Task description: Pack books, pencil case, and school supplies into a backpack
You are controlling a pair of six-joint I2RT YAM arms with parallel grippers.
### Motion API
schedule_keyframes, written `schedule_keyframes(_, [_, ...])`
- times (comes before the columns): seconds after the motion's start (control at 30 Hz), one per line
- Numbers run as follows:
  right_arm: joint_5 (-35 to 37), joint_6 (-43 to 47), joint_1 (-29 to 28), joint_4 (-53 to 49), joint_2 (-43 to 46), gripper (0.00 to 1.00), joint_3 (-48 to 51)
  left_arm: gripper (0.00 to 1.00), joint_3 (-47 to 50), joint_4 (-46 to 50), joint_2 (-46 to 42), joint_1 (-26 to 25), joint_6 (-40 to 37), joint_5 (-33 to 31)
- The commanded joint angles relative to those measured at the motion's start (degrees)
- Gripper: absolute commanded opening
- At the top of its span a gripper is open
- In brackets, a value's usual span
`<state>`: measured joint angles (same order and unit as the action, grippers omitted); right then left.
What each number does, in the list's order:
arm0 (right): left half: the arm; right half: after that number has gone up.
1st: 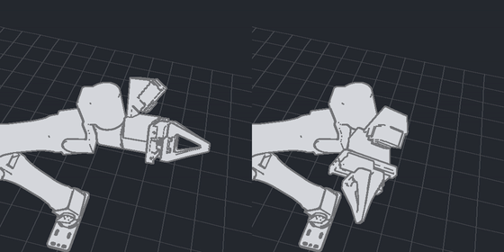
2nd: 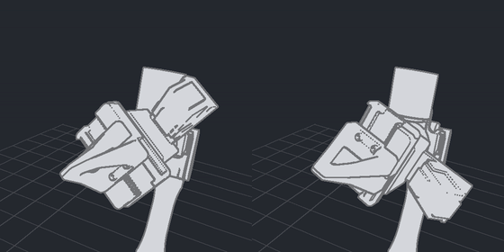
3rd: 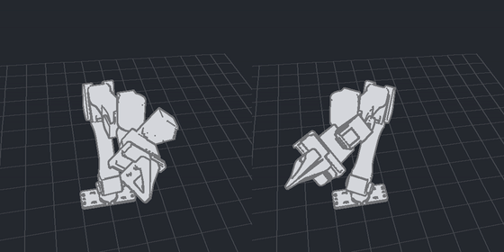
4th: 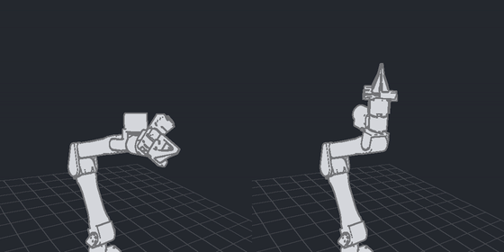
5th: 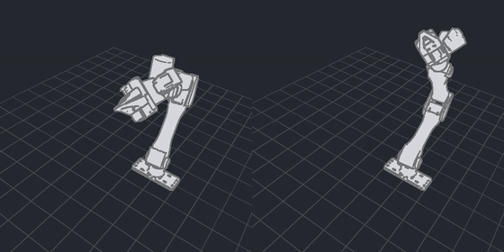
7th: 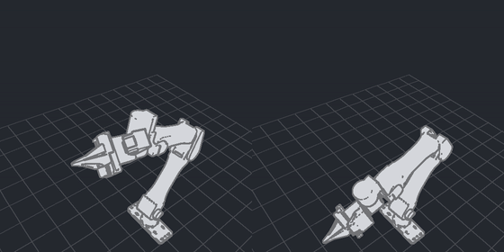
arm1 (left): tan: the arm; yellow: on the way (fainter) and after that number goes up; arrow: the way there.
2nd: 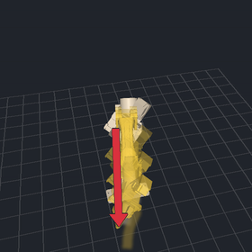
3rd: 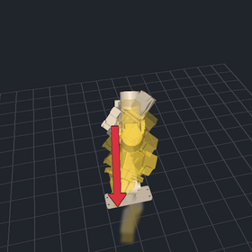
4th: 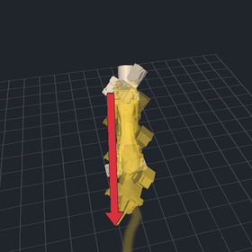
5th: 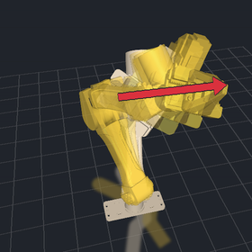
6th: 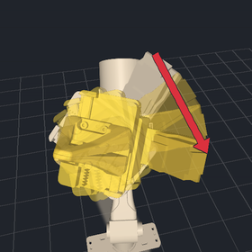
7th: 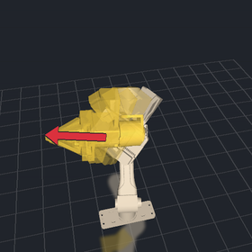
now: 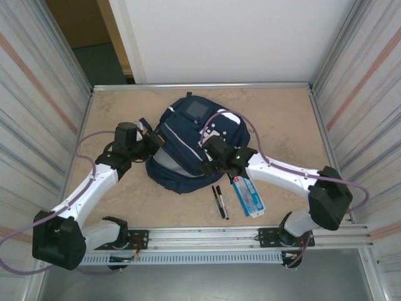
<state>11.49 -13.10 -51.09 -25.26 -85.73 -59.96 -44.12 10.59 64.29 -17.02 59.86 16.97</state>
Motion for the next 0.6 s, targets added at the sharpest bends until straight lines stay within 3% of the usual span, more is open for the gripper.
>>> schedule_keyframes(0.0, [1.7,-5.3,3.4,3.1,-2.6,0.52,-1.4,0.00,0.1,2.4,-4.1,-0.1,-0.6,-2.6])
schedule_keyframes(0.23, [-2.3,-3.8,8.6,5.7,-9.6,0.51,-5.7,0.00,2.1,5.1,-7.8,0.1,0.8,-3.8])
schedule_keyframes(0.37, [-9.4,-6.0,13.8,6.8,-15.1,0.50,-10.7,0.00,4.5,6.8,-9.7,0.0,7.2,-5.1])
schedule_keyframes(0.47, [-13.7,-6.8,15.7,8.5,-19.2,0.49,-15.3,0.00,7.5,4.8,-11.0,0.1,13.6,-2.7])
schedule_keyframes(0.57, [-17.1,-7.6,16.7,8.5,-23.8,0.47,-21.1,0.01,7.5,7.3,-12.8,-0.1,14.6,-1.9])
